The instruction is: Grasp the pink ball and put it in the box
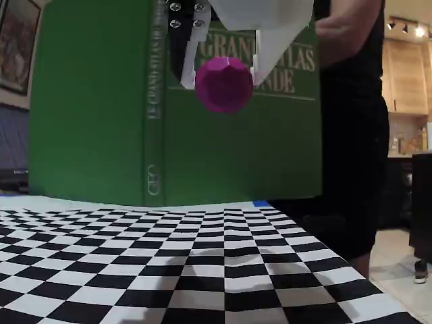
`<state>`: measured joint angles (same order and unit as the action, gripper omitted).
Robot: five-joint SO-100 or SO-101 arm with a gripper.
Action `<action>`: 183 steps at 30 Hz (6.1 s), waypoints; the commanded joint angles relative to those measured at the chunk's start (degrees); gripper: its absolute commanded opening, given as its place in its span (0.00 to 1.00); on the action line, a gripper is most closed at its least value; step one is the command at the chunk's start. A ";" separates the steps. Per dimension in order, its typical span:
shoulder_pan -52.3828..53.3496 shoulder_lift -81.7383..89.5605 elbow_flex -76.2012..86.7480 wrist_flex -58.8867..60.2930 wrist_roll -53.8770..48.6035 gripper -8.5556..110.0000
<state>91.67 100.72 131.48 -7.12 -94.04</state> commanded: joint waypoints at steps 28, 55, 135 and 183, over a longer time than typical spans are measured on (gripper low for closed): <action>0.88 13.97 5.01 3.69 0.18 0.07; -4.22 16.00 5.98 4.22 0.18 0.07; -64.95 23.47 10.99 6.59 0.26 0.07; -97.03 29.97 16.26 7.91 0.35 0.07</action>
<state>-3.25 128.76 147.83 0.62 -94.04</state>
